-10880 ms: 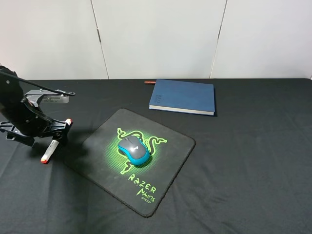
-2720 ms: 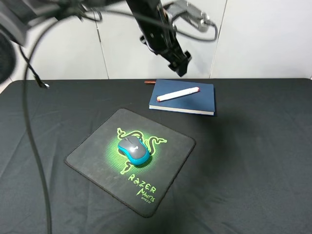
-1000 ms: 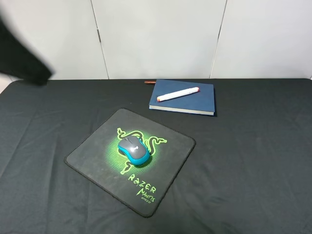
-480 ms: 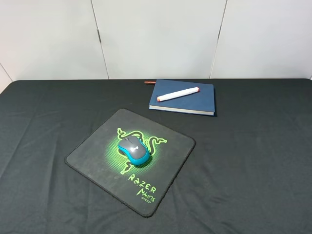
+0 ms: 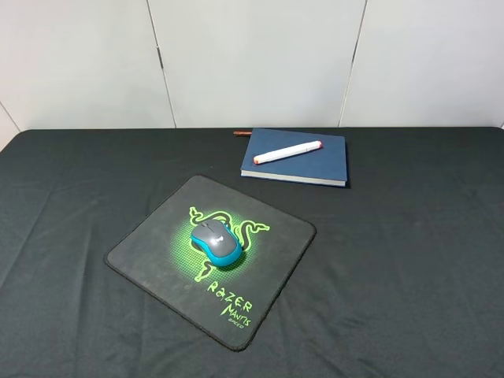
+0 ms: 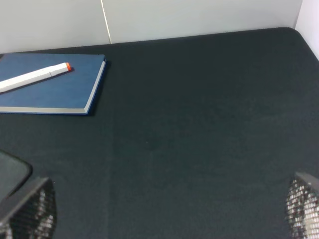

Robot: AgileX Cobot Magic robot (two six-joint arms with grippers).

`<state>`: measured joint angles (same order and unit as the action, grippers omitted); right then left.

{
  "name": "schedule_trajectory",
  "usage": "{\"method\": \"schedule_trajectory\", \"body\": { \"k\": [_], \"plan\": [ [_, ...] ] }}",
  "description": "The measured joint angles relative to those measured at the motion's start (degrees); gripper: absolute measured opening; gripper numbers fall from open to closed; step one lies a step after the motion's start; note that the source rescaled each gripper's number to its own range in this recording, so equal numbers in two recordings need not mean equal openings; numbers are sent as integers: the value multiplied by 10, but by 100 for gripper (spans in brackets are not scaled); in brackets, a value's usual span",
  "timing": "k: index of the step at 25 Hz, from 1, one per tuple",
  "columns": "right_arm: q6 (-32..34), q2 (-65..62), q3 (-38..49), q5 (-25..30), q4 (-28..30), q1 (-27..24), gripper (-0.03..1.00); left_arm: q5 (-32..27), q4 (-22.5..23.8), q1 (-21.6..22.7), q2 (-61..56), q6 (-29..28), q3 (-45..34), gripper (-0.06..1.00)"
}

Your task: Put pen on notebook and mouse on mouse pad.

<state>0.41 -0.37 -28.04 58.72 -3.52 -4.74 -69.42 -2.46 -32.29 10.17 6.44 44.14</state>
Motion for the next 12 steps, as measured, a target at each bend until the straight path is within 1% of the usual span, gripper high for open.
{"method": "schedule_trajectory", "body": {
  "k": [5,12],
  "plan": [
    [0,0,0,0,0,0,100,3,0,80,-20,0,-46,100],
    [0,0,0,0,0,0,100,49,0,188,-57,0,-114,100]
  ]
}}
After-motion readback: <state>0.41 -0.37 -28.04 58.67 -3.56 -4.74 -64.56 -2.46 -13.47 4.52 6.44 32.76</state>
